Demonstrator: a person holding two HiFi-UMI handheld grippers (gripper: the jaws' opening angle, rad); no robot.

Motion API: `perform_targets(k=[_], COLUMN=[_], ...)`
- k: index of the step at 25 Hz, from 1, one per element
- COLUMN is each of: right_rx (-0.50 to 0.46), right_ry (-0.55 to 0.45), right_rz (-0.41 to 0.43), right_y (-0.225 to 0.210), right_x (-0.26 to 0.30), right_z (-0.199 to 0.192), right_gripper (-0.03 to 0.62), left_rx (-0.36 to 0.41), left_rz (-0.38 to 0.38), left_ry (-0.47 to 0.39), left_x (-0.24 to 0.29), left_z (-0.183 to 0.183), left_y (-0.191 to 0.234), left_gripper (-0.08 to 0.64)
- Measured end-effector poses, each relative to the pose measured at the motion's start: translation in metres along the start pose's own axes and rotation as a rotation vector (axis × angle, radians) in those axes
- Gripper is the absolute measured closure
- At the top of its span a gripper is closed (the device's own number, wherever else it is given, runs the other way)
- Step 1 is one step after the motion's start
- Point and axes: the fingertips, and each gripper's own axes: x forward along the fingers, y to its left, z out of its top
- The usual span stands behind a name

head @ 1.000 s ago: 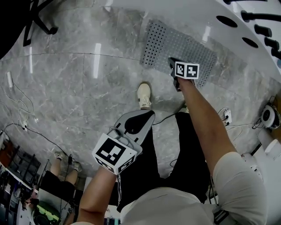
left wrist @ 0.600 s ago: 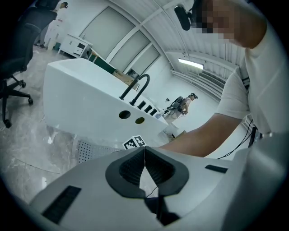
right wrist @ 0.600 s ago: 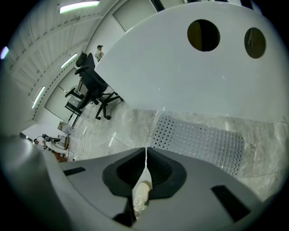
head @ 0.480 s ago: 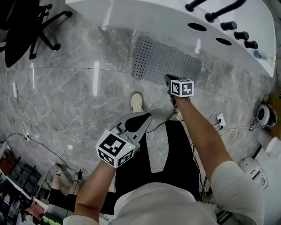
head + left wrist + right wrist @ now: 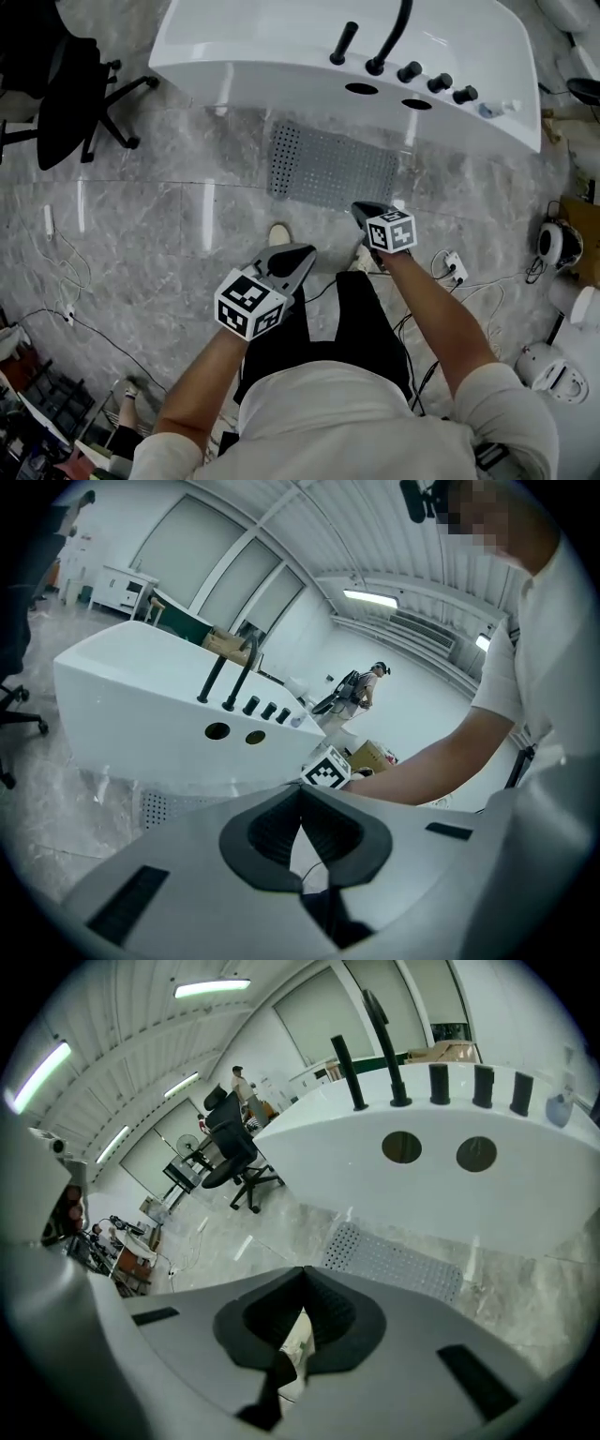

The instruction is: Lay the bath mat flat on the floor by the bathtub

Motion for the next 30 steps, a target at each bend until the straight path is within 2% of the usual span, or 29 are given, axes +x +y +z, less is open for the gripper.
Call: perform_targets(k=[4,7,12,17,23,30], right_rx=[-0.031,-0.094,-0.164,-0.206,-0.201,-0.233], right_ry=[-0.044,-0.061,-0.078,-0.090,-0.159,-0.203], right_rz=[0.022,0.048,0.072,0.072,0.030,0.007], right_y=[0.015,0.033,0.054,0.054,0.042,0.032], right_x=[-0.072,-0.124,-0.197,-0.259,-0.303,-0.321], right_z=[0.008,0.010,0.006,0.006,0.009,0.020], right_gripper=[0.583,0.583,0.583,0.584,0.584,0.584], left_rx=[0.032,0.050,0.118,0.176,0.237,0.285], left_rz=[-0.003,-0.003,-0.004,-0.014,-0.017,0.028], left_ry=[0.005,0.015,0.041,0.045,0.066,0.069], left_x=[0.005,0.005,0.008,0.017,0.019,0.017], left_z=[0.017,0.027,0.041,0.064,0.077,0.088], left_y=[-0.031,-0.054,-0.093,-0.124,-0.142,-0.135], left_gripper=[0.541,0.541,0.541,0.541,0.541,0.541])
